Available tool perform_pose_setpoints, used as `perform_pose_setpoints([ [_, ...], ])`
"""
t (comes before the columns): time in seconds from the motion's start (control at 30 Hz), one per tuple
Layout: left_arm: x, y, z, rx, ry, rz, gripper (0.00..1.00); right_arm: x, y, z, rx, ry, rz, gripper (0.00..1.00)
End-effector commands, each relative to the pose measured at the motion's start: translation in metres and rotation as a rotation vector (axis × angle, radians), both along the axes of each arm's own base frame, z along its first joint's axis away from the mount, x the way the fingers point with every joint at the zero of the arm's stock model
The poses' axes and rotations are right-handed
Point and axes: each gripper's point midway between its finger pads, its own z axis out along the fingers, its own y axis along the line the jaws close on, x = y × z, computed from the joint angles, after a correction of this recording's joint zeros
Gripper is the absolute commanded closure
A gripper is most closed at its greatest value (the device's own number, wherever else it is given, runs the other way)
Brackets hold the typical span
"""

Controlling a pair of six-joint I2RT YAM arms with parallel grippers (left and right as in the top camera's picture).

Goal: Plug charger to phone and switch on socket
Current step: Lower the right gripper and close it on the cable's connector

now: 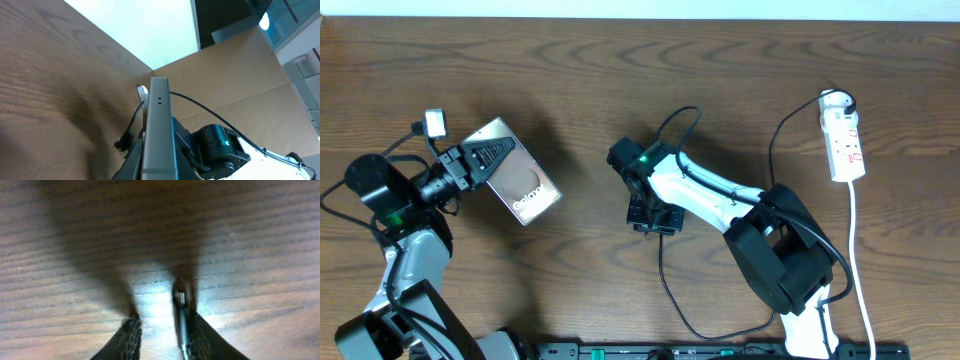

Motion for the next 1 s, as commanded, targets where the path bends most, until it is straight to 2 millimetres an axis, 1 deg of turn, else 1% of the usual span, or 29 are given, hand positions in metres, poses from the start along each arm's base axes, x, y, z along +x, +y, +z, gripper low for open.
perform_pose_setpoints([
  [0.0, -0.0046, -0.0014, 0.0043, 0.013, -0.027, -0.022, 0.93, 0.0013, -0.0010, -0.0051, -0.028, -0.010, 0.000, 0.76],
  [0.07, -0.0046, -0.0013, 0.0043, 0.014, -0.027, -0.022, 0.93, 0.0013, -0.0010, -0.0051, -0.028, -0.009, 0.000, 0.80],
  [0.23, -0.0046, -0.0014, 0.0043, 0.013, -0.027, -0.022, 0.93, 0.0007, -0.0007, -0.0050, -0.026, -0.006, 0.000, 0.82],
  [0.3, -0.0046, -0.0014, 0.0043, 0.013, -0.027, -0.022, 0.92, 0.0003, -0.0011, -0.0050, -0.028, -0.005, 0.000, 0.85],
  [0.53, -0.0046, -0.0014, 0.0043, 0.013, -0.027, -0.022, 0.93, -0.0012, -0.0002, -0.0048, -0.022, 0.004, -0.001, 0.89],
  [0.6, -0.0046, -0.0014, 0.0043, 0.013, -0.027, -0.022, 0.92, -0.0022, 0.0009, -0.0046, -0.016, 0.010, -0.002, 0.93],
  [0.8, -0.0046, -0.0014, 0.0043, 0.013, -0.027, -0.022, 0.93, -0.0044, 0.0012, -0.0042, -0.012, 0.021, -0.003, 0.93],
  [0.97, -0.0046, -0.0014, 0.0043, 0.013, -0.027, -0.022, 0.92, -0.0061, 0.0010, -0.0040, -0.012, 0.029, -0.003, 0.88],
])
